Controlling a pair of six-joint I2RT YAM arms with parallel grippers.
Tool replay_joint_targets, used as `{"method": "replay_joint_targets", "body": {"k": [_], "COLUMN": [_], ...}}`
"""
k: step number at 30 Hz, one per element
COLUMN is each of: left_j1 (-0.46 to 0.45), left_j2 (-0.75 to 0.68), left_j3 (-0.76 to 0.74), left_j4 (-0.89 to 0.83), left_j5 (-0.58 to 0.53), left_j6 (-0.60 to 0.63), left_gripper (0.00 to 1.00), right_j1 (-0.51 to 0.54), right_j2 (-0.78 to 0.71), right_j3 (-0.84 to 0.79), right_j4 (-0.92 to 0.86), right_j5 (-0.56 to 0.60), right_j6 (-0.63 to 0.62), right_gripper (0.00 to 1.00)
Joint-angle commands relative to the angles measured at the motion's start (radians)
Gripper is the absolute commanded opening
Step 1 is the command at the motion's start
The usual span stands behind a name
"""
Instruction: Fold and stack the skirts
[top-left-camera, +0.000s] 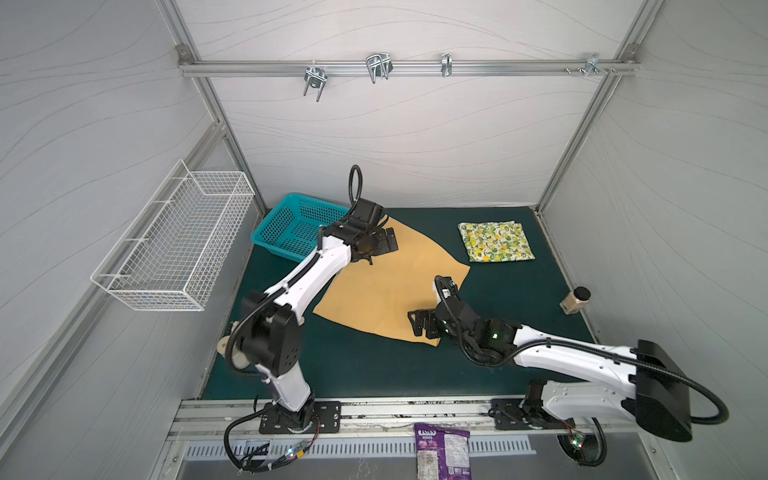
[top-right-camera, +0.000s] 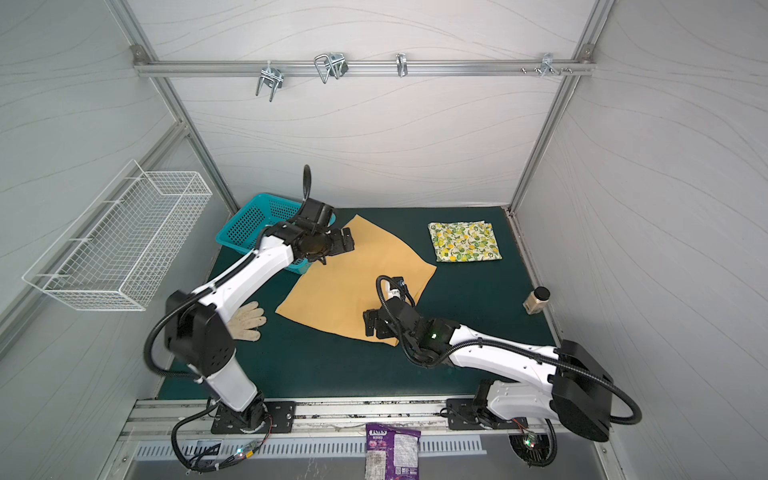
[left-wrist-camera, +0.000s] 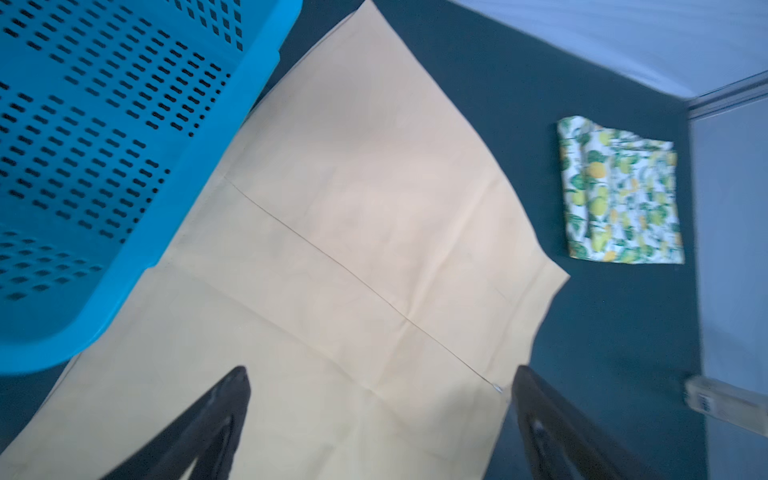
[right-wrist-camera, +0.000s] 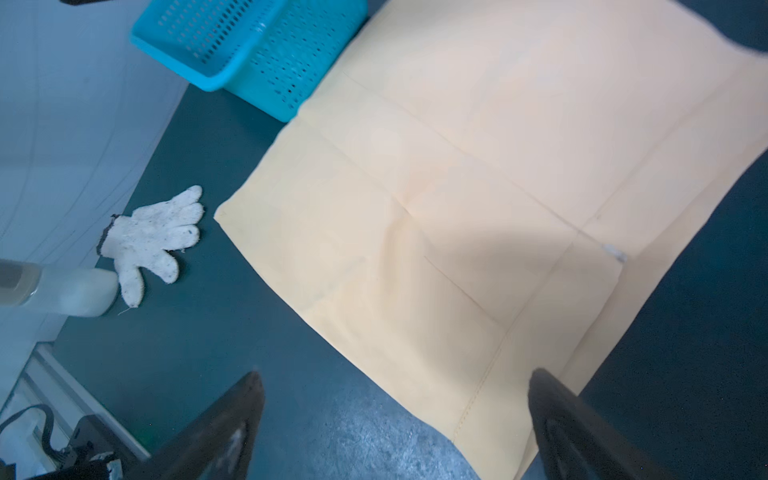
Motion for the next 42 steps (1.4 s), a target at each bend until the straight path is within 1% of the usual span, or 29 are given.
{"method": "replay_joint_targets", "body": {"k": [1, 4, 5, 7, 10, 13, 14, 16, 20, 23, 27, 32, 35, 42], "left_j1": [0.005, 0.016, 0.027, 0.053, 0.1, 0.191, 0.231, 0.297, 0.42, 0.465, 0.499, 0.519, 0.529, 0.558], "left_j2": [-0.107, -0.224, -0.258, -0.325, -0.408, -0.463, -0.476, -0.493, -0.514, -0.494, -0.431, -0.353, -0.318, -0.257], "left_j3": [-0.137, -0.302, -0.36, -0.463, -0.599, -0.701, -0.734, -0.796, -0.919, -0.952, -0.948, -0.931, -0.937, -0.953], "left_j4": [0.04, 0.075, 0.096, 0.132, 0.151, 0.156, 0.162, 0.18, 0.257, 0.29, 0.317, 0.342, 0.365, 0.399], "left_j5": [0.023, 0.033, 0.056, 0.097, 0.101, 0.141, 0.183, 0.225, 0.29, 0.293, 0.301, 0.286, 0.282, 0.25], "left_j6": [-0.09, -0.171, -0.197, -0.242, -0.277, -0.312, -0.314, -0.319, -0.334, -0.314, -0.29, -0.267, -0.256, -0.236], "left_gripper": [0.99, 0.99, 0.99, 0.99, 0.99, 0.99, 0.98, 0.97, 0.95, 0.92, 0.89, 0.82, 0.74, 0.68], "right_j1": [0.004, -0.001, -0.003, -0.004, -0.004, 0.003, 0.006, 0.007, 0.014, 0.017, 0.02, 0.019, 0.018, 0.019], "right_j2": [0.006, 0.045, 0.062, 0.102, 0.151, 0.178, 0.183, 0.187, 0.185, 0.176, 0.152, 0.111, 0.092, 0.065], "right_j3": [0.053, 0.08, 0.091, 0.104, 0.105, 0.091, 0.086, 0.075, 0.058, 0.046, 0.033, 0.012, 0.008, 0.001], "right_j4": [-0.1, -0.126, -0.133, -0.148, -0.147, -0.132, -0.125, -0.108, -0.088, -0.083, -0.089, -0.096, -0.1, -0.104], "right_j5": [0.027, -0.013, -0.038, -0.076, -0.136, -0.155, -0.163, -0.179, -0.2, -0.199, -0.19, -0.186, -0.186, -0.194], "right_j6": [-0.242, -0.343, -0.371, -0.396, -0.411, -0.404, -0.401, -0.393, -0.379, -0.368, -0.363, -0.348, -0.342, -0.33], "right_gripper": [0.99, 0.99, 0.99, 0.99, 0.99, 0.99, 0.99, 0.99, 0.99, 0.99, 0.99, 0.99, 0.99, 0.99]}}
